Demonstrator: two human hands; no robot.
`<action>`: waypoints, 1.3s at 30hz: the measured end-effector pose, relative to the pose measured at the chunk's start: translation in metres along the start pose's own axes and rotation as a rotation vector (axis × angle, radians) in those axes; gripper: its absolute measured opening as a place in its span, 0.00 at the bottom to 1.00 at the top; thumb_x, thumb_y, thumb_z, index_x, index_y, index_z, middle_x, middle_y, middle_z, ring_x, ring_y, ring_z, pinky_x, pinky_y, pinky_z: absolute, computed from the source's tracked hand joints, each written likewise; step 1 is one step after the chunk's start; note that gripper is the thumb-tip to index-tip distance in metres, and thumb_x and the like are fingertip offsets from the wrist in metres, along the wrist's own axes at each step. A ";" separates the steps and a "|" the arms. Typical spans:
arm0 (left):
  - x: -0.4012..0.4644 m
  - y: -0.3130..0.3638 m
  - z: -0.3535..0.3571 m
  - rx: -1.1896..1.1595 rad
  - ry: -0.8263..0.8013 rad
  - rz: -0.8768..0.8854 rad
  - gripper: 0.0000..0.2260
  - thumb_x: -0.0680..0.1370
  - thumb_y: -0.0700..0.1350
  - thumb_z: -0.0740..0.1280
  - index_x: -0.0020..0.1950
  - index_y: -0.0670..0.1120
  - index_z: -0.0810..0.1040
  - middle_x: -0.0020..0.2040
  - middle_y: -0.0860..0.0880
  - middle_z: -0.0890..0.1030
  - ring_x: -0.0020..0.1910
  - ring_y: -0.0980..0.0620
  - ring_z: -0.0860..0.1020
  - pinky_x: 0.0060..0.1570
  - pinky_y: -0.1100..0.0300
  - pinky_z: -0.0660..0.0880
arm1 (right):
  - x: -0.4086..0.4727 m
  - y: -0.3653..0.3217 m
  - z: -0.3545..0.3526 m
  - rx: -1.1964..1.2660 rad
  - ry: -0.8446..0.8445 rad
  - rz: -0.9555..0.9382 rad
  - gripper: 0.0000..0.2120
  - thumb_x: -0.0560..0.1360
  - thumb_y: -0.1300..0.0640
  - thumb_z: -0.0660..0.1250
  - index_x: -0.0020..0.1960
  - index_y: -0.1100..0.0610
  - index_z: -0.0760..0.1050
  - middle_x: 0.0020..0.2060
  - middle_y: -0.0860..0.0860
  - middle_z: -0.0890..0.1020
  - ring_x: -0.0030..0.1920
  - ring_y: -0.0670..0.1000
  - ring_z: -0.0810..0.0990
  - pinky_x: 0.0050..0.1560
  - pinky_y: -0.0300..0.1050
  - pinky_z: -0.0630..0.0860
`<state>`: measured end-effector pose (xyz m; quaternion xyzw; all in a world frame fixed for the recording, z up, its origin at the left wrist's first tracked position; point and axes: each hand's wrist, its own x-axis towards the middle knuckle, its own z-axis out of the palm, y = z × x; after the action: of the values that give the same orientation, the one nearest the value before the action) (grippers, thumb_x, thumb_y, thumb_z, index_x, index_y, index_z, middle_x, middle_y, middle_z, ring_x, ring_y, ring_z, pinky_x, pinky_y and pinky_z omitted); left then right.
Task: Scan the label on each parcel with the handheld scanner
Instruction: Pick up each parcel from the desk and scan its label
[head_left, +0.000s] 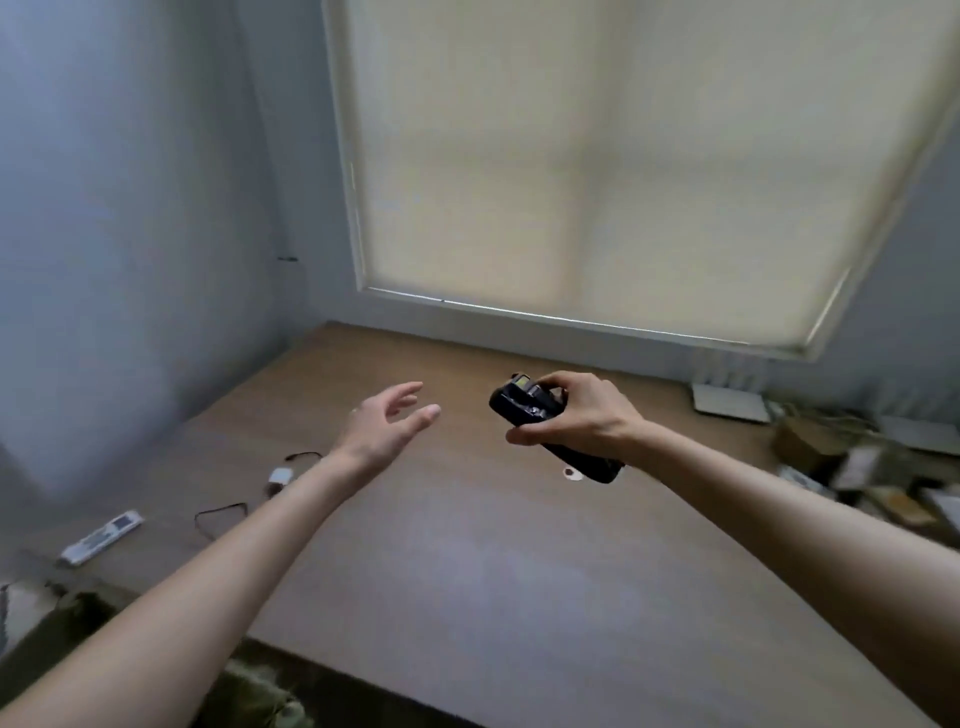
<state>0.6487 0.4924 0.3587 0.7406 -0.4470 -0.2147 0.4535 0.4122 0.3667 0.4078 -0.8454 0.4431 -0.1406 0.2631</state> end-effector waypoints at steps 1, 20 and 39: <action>0.005 0.022 0.033 -0.005 -0.040 0.025 0.23 0.77 0.54 0.74 0.70 0.51 0.78 0.61 0.49 0.83 0.62 0.52 0.80 0.64 0.58 0.73 | -0.008 0.029 -0.026 -0.009 0.035 0.030 0.35 0.53 0.29 0.77 0.58 0.39 0.80 0.48 0.40 0.85 0.49 0.47 0.84 0.55 0.47 0.82; -0.022 0.312 0.547 -0.048 -0.694 0.428 0.25 0.79 0.56 0.70 0.73 0.47 0.74 0.61 0.46 0.82 0.58 0.49 0.80 0.60 0.54 0.78 | -0.237 0.426 -0.301 -0.099 0.395 0.655 0.43 0.61 0.29 0.79 0.70 0.48 0.77 0.65 0.49 0.82 0.64 0.53 0.79 0.62 0.49 0.77; -0.042 0.376 0.881 0.104 -1.028 0.430 0.27 0.79 0.58 0.69 0.75 0.49 0.72 0.61 0.47 0.80 0.59 0.50 0.79 0.62 0.50 0.78 | -0.321 0.702 -0.365 0.038 0.419 1.099 0.36 0.64 0.32 0.80 0.65 0.49 0.79 0.58 0.51 0.83 0.57 0.54 0.81 0.59 0.52 0.80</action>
<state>-0.1858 0.0352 0.2427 0.4543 -0.7616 -0.4283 0.1736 -0.4165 0.1850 0.3069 -0.4411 0.8562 -0.1556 0.2196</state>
